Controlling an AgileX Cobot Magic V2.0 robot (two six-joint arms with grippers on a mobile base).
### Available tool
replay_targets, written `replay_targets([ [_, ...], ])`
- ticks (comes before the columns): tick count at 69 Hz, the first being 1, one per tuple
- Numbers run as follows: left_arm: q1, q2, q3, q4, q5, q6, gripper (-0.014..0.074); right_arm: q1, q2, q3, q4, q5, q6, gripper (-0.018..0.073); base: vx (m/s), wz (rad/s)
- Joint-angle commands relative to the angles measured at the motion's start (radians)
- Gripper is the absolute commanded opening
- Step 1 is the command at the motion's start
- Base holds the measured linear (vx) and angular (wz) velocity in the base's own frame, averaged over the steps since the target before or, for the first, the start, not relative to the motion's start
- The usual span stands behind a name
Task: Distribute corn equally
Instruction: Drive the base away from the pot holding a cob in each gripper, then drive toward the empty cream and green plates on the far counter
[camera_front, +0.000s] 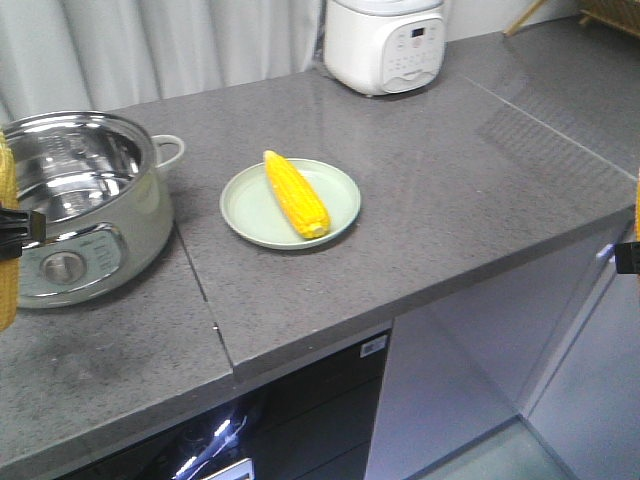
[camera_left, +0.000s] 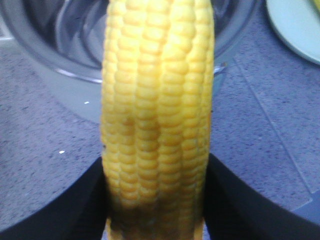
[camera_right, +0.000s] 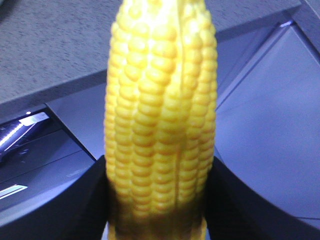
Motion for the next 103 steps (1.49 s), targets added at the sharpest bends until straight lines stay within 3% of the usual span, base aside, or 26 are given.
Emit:
replay_targets([
  [1,0.003,-0.020,-0.025,0.015,-0.048,-0.009,0.0133,-0.008,-0.017,-0.028,-0.013,-0.056,-0.004,0.0194,-0.02,-0.27],
  [103,0.003,-0.020,-0.025,0.015,-0.048,-0.009,0.0133,-0.008,-0.017,-0.028,-0.013,-0.056,-0.004,0.0194,0.01,-0.35],
])
